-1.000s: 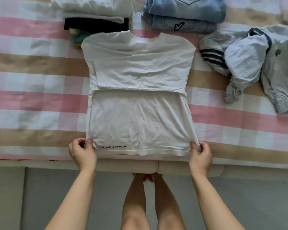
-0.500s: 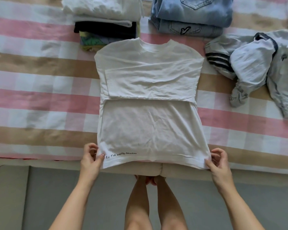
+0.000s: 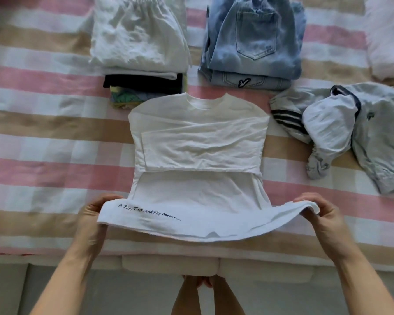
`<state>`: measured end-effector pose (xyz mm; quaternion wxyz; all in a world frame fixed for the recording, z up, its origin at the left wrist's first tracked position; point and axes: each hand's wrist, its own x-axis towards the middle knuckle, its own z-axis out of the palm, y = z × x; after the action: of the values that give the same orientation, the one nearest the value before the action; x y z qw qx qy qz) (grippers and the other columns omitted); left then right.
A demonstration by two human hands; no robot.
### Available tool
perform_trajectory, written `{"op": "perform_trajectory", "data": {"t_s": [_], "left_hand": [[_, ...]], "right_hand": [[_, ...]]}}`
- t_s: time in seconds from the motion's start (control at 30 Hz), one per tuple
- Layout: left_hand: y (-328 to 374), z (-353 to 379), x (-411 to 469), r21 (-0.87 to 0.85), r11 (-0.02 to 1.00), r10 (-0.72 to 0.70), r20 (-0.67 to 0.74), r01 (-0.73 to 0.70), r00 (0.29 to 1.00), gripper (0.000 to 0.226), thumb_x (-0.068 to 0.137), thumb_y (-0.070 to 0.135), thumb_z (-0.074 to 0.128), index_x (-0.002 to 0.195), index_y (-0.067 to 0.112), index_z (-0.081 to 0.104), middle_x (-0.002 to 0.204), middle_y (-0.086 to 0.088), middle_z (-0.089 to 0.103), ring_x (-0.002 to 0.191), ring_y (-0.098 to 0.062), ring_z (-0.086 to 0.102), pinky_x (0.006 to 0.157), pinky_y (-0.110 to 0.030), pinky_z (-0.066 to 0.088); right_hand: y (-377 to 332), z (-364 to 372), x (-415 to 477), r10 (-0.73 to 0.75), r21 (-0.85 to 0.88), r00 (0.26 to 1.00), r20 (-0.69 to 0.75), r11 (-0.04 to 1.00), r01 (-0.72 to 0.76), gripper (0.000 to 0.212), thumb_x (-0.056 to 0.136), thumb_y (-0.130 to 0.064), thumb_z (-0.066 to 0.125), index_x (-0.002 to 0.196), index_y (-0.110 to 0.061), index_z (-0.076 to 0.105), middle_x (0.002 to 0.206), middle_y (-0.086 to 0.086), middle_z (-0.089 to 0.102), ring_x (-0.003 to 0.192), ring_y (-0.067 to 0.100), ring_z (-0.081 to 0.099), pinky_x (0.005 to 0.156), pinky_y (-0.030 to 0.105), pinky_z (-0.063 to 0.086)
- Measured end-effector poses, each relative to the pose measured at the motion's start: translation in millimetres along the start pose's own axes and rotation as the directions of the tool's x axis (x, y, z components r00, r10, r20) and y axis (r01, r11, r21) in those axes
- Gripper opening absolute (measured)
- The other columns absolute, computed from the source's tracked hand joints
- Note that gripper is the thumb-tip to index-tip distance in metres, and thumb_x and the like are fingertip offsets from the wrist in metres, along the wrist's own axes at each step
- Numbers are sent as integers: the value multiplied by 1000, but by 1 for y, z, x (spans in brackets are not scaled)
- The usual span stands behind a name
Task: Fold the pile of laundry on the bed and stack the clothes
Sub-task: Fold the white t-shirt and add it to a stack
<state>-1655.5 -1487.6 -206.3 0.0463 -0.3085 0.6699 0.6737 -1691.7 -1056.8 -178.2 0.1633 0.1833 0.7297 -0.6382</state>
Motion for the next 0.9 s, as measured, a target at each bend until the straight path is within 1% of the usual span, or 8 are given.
{"op": "perform_trajectory", "data": {"t_s": [0.13, 0.23, 0.4, 0.53, 0.7, 0.77, 0.83, 0.9], "left_hand": [[13, 10, 45, -17, 998, 62, -30, -63, 998, 33, 83, -22, 43, 82, 4, 62, 74, 13, 70, 70, -1, 64, 66, -14, 52], [25, 22, 72, -50, 997, 50, -5, -50, 999, 14, 93, 11, 47, 89, 15, 60, 76, 13, 70, 71, 0, 63, 65, -14, 53], [48, 45, 121, -31, 990, 137, -58, -139, 989, 15, 92, 29, 50, 81, 22, 58, 70, 15, 65, 62, 2, 57, 55, -14, 49], [50, 47, 160, -22, 989, 143, -42, -144, 989, 19, 84, 40, 55, 80, 24, 63, 78, 12, 68, 69, -2, 60, 64, -18, 53], [30, 51, 177, 30, 999, 35, -67, -33, 997, 20, 85, 39, 58, 82, 20, 63, 81, 1, 69, 78, -17, 64, 72, -33, 55], [25, 49, 171, 98, 995, 36, -110, -25, 993, 16, 91, 30, 56, 82, 18, 59, 86, -4, 65, 84, -23, 60, 75, -35, 51], [20, 47, 153, 190, 981, 66, -175, -32, 982, 12, 91, 24, 57, 96, 13, 58, 99, -7, 63, 87, -18, 59, 74, -24, 49], [14, 47, 124, 254, 967, 90, -268, -20, 959, 27, 89, 22, 60, 112, 9, 56, 107, -4, 60, 95, -14, 56, 80, -24, 44]], "right_hand": [[-15, 13, 49, 5, 111, 997, -76, 994, 4, 23, 82, -30, 50, 87, -33, 72, 82, -12, 71, 77, -1, 64, 68, 13, 52], [-27, 25, 86, -31, 93, 993, -113, 995, 41, 24, 85, -35, 50, 96, -21, 66, 88, -9, 71, 80, 0, 65, 65, 15, 52], [-49, 43, 149, -132, 32, 962, -238, 989, 143, 12, 94, -31, 47, 89, -24, 57, 84, -8, 60, 68, -10, 56, 61, 8, 46], [-48, 52, 201, -205, -111, 942, -264, 977, 181, 10, 97, -20, 46, 92, -19, 54, 85, -4, 57, 71, -5, 53, 72, 15, 44], [-37, 68, 227, -116, -173, 955, -272, 982, 70, 23, 97, -21, 47, 105, -2, 56, 93, 6, 58, 68, 2, 49, 56, 5, 39], [-38, 69, 215, -61, -134, 958, -279, 991, 24, 29, 94, -22, 52, 117, -4, 53, 104, 5, 59, 79, 6, 55, 66, 8, 44], [-37, 71, 190, -48, -132, 956, -289, 991, 9, 40, 91, -18, 58, 127, -6, 46, 113, 2, 55, 96, 10, 55, 80, 17, 43], [-29, 76, 156, -49, -167, 938, -343, 986, -9, 50, 87, -15, 62, 132, -6, 41, 115, 0, 51, 103, 11, 50, 84, 18, 38]]}}
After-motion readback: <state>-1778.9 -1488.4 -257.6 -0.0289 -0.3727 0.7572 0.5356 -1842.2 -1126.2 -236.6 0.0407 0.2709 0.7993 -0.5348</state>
